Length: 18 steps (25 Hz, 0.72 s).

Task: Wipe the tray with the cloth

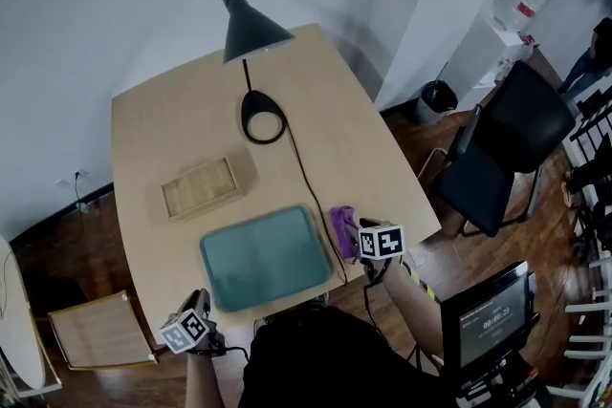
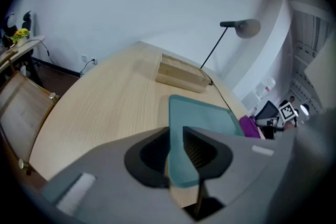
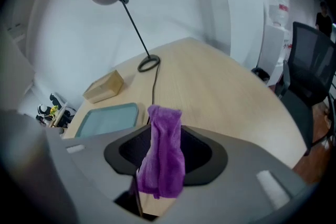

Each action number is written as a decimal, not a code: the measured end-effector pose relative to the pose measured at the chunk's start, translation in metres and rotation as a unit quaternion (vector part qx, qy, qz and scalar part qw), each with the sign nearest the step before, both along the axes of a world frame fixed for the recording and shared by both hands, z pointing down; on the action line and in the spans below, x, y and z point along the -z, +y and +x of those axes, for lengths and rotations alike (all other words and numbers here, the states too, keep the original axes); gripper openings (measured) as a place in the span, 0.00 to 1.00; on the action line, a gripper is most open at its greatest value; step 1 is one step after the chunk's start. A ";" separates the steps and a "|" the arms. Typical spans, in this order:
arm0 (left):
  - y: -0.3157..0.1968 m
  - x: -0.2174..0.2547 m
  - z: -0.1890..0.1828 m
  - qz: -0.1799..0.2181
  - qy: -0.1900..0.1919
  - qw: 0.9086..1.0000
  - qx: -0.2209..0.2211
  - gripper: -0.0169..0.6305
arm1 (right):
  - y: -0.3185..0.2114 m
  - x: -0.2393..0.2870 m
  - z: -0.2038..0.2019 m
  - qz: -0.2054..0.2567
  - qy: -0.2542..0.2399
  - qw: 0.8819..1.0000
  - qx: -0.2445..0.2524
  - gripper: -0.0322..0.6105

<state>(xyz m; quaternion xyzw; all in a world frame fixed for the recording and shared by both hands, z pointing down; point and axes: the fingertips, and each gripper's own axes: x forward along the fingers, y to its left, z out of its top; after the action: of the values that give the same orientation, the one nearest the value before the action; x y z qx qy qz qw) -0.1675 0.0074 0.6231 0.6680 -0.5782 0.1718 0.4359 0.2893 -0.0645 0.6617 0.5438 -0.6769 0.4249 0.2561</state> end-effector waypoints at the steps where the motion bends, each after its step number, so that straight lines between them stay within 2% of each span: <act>1: -0.001 0.012 -0.004 0.017 -0.007 1.000 0.011 0.18 | -0.001 0.018 0.007 0.030 0.012 0.999 -0.005 0.33; 3: -0.002 0.033 -0.006 0.046 -0.021 0.999 0.017 0.18 | -0.001 0.059 0.023 0.096 0.046 0.994 -0.016 0.32; 5: -0.001 0.054 -0.005 0.074 -0.043 0.996 0.010 0.18 | 0.000 0.099 0.034 0.164 0.068 0.984 -0.023 0.31; 8: -0.003 0.088 0.012 0.119 -0.061 0.991 -0.023 0.18 | 0.005 0.155 0.021 0.253 0.042 0.967 -0.011 0.27; 10: -0.003 0.107 0.026 0.147 -0.062 0.986 -0.047 0.18 | 0.014 0.181 -0.001 0.290 0.008 0.957 0.003 0.22; 13: 0.002 0.127 0.048 0.189 -0.043 0.978 -0.074 0.18 | 0.037 0.192 -0.036 0.310 -0.031 0.950 0.019 0.18; 18: 0.048 0.147 0.093 0.240 -0.003 0.962 -0.131 0.18 | 0.101 0.188 -0.087 0.300 -0.051 0.952 0.046 0.13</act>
<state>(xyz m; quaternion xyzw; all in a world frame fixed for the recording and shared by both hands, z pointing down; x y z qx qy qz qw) -0.0749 0.0557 0.4756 0.8223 -0.5113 0.0858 0.2344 0.2026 0.0360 0.4737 0.5414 -0.8094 0.2176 0.0657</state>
